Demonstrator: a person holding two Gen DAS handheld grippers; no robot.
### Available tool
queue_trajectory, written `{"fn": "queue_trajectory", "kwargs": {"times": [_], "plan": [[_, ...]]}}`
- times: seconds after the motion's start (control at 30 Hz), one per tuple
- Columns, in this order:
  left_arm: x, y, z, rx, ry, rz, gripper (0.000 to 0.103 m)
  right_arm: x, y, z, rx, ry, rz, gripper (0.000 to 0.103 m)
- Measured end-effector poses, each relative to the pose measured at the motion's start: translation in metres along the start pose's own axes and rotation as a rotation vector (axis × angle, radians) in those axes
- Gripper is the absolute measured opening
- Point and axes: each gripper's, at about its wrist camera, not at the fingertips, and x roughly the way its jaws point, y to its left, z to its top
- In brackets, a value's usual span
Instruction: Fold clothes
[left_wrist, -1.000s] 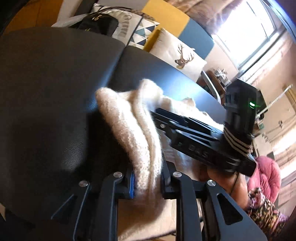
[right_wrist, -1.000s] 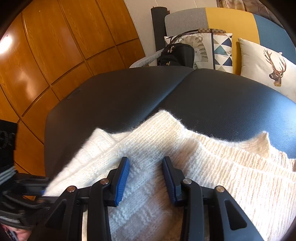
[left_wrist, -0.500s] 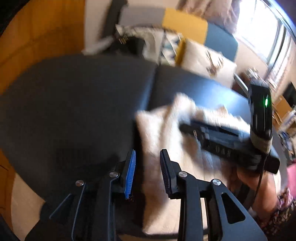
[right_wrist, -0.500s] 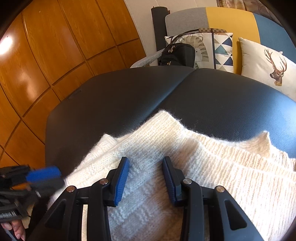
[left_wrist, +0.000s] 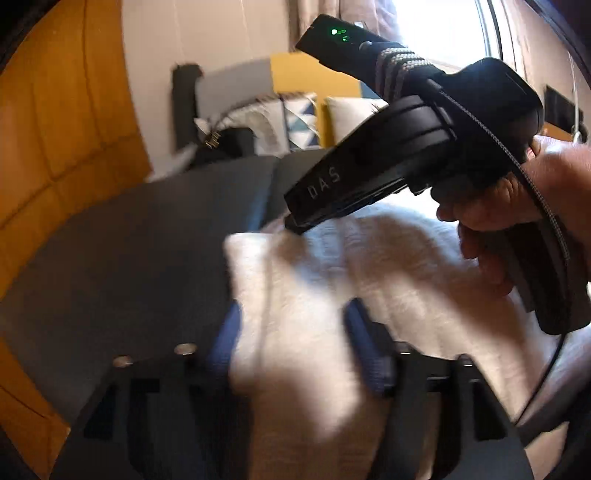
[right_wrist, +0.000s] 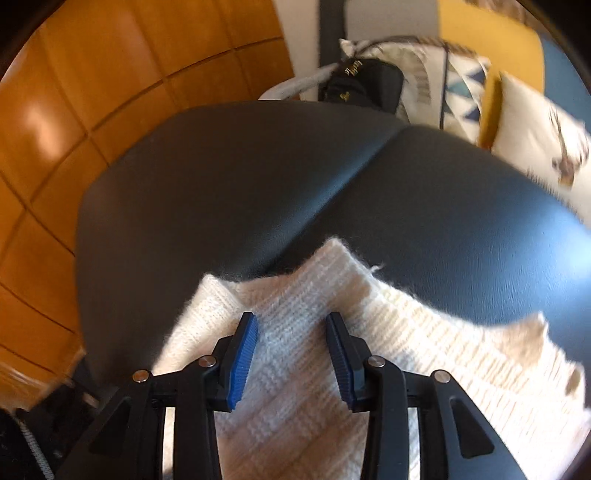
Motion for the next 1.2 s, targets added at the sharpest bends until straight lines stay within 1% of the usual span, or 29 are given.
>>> {"fn": "queue_trajectory", "kwargs": {"times": [0.03, 0.1, 0.13, 0.17, 0.23, 0.3, 0.33, 0.4, 0.5, 0.57, 0.6, 0.63, 0.67, 0.7, 0.77, 0.8, 0.83, 0.87, 0.9, 0.93, 0.97, 1.03, 1.1, 1.13, 1.17, 1.2], "plan": [[0.003, 0.007, -0.001, -0.058, 0.014, -0.029, 0.071, 0.001, 0.004, -0.002, -0.029, -0.014, -0.017, 0.041], [0.012, 0.029, -0.001, -0.212, 0.073, -0.093, 0.082, 0.002, 0.011, -0.005, -0.073, -0.038, -0.046, 0.041], [0.015, 0.036, -0.002, -0.263, 0.084, -0.121, 0.087, 0.002, 0.014, -0.006, -0.089, -0.048, -0.055, 0.037], [0.017, 0.043, -0.003, -0.307, 0.088, -0.147, 0.087, 0.003, 0.016, -0.008, -0.1, -0.054, -0.055, 0.033], [0.016, 0.038, -0.003, -0.269, 0.079, -0.127, 0.087, 0.004, 0.021, -0.008, -0.123, -0.057, -0.047, 0.019], [0.014, 0.03, -0.003, -0.228, 0.063, -0.099, 0.087, 0.006, 0.026, -0.005, -0.147, -0.049, -0.057, 0.012], [0.014, 0.027, -0.002, -0.228, 0.06, -0.096, 0.087, 0.007, 0.028, -0.002, -0.154, -0.049, -0.06, 0.01], [0.018, 0.026, -0.003, -0.255, 0.066, -0.115, 0.087, 0.01, 0.03, 0.003, -0.159, -0.052, -0.048, 0.01], [0.02, 0.03, -0.006, -0.264, 0.072, -0.126, 0.087, 0.021, 0.02, 0.007, -0.135, -0.033, 0.02, 0.012], [0.017, 0.033, -0.007, -0.271, 0.09, -0.135, 0.087, 0.018, 0.006, 0.008, -0.073, -0.037, 0.095, 0.013], [0.016, 0.035, -0.005, -0.286, 0.098, -0.141, 0.087, 0.014, -0.002, 0.007, -0.029, -0.039, 0.137, 0.016], [0.015, 0.039, -0.003, -0.299, 0.095, -0.14, 0.087, 0.006, -0.011, 0.005, 0.018, -0.049, 0.16, 0.021], [0.01, 0.042, -0.001, -0.315, 0.08, -0.131, 0.087, -0.005, -0.02, 0.001, 0.07, -0.083, 0.168, 0.023], [0.001, 0.048, 0.002, -0.337, 0.047, -0.115, 0.087, -0.019, -0.029, -0.005, 0.126, -0.137, 0.184, 0.024], [-0.014, 0.056, 0.01, -0.367, -0.031, -0.117, 0.087, -0.043, -0.049, -0.025, 0.232, -0.229, 0.216, 0.027], [-0.019, 0.056, 0.018, -0.367, -0.064, -0.118, 0.087, -0.052, -0.059, -0.038, 0.275, -0.252, 0.199, 0.028], [-0.023, 0.056, 0.026, -0.364, -0.095, -0.118, 0.087, -0.059, -0.067, -0.049, 0.307, -0.256, 0.154, 0.028], [-0.027, 0.055, 0.035, -0.361, -0.125, -0.117, 0.087, -0.065, -0.074, -0.06, 0.333, -0.251, 0.087, 0.028], [-0.022, 0.051, 0.046, -0.342, -0.127, -0.127, 0.088, -0.069, -0.081, -0.07, 0.347, -0.24, 0.03, 0.028], [-0.013, 0.047, 0.051, -0.319, -0.115, -0.141, 0.088, -0.072, -0.087, -0.076, 0.352, -0.226, -0.002, 0.029], [-0.004, 0.036, 0.057, -0.288, -0.097, -0.158, 0.088, -0.074, -0.091, -0.082, 0.354, -0.217, -0.026, 0.029], [0.022, 0.008, 0.065, -0.219, -0.032, -0.21, 0.088, -0.078, -0.098, -0.091, 0.349, -0.215, -0.041, 0.029], [0.05, -0.019, 0.065, -0.16, 0.03, -0.219, 0.088, -0.078, -0.102, -0.097, 0.35, -0.2, -0.05, 0.029], [0.064, -0.031, 0.064, -0.122, 0.063, -0.206, 0.088, -0.078, -0.102, -0.099, 0.341, -0.194, -0.061, 0.029], [0.076, -0.04, 0.063, -0.087, 0.097, -0.172, 0.088, -0.077, -0.102, -0.102, 0.332, -0.188, -0.072, 0.029], [0.088, -0.048, 0.061, -0.053, 0.134, -0.116, 0.088, -0.077, -0.102, -0.103, 0.317, -0.183, -0.089, 0.029]]}}
